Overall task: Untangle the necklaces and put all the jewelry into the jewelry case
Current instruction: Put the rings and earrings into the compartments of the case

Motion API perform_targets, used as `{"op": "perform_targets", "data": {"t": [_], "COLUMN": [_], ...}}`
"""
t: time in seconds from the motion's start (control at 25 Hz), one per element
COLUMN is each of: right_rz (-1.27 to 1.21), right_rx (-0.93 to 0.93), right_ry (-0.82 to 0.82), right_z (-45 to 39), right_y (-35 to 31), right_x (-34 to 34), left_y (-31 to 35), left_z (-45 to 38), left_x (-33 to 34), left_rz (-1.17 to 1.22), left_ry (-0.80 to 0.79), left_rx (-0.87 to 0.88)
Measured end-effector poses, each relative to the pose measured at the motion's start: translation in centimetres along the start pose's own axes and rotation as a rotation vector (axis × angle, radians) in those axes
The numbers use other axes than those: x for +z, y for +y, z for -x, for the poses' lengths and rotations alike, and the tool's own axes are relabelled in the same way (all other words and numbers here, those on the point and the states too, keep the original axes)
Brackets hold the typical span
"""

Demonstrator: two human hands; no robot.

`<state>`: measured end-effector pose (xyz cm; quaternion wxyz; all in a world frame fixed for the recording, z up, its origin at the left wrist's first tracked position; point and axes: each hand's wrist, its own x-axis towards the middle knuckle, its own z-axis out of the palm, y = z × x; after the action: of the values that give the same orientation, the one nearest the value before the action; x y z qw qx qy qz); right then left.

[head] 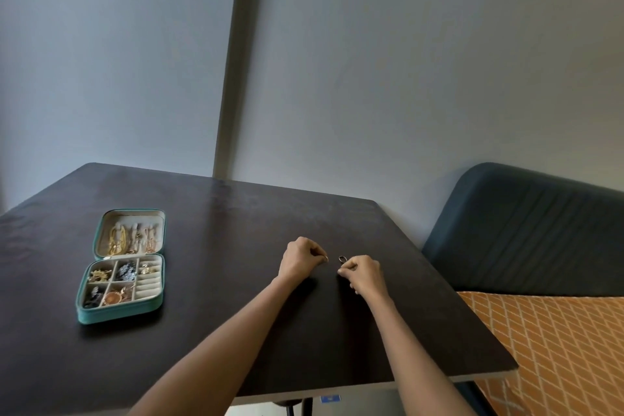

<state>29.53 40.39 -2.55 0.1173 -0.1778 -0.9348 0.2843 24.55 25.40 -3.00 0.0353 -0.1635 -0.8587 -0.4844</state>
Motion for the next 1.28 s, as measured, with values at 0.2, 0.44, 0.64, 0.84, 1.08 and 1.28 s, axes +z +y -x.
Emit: {"op": "perform_targets", "data": {"t": [0.2, 0.44, 0.64, 0.84, 1.08, 1.28], "right_rz": [-0.440, -0.733, -0.770, -0.669, -0.282, -0.067], "right_rx": [-0.107, -0.192, -0.277, -0.436, -0.721, -0.812], "right_ry": [0.022, -0.154, -0.297, -0.368, -0.335, -0.331], "right_z": [1.2, 2.5, 5.6, 8.2, 10.7, 11.1], "right_y": [-3.2, -8.9, -15.1, -20.3, -22.9, -23.8], "right_x": [-0.7, 1.0, 4.4, 9.0, 12.4, 11.9], "left_y": [-0.2, -0.4, -4.0, -7.1, -9.6, -9.8], "left_z": [0.3, 2.0, 4.3, 6.6, 8.0, 7.7], "left_x": [-2.0, -8.1, -16.8, -26.2, -28.6, -27.9], "left_rz": [0.069, -0.038, -0.069, -0.076, -0.638, -0.778], "left_ry": [0.038, 0.153, 0.062, -0.257, -0.269, -0.249], "left_rx": [0.013, -0.008, 0.026, -0.007, -0.180, -0.165]}}
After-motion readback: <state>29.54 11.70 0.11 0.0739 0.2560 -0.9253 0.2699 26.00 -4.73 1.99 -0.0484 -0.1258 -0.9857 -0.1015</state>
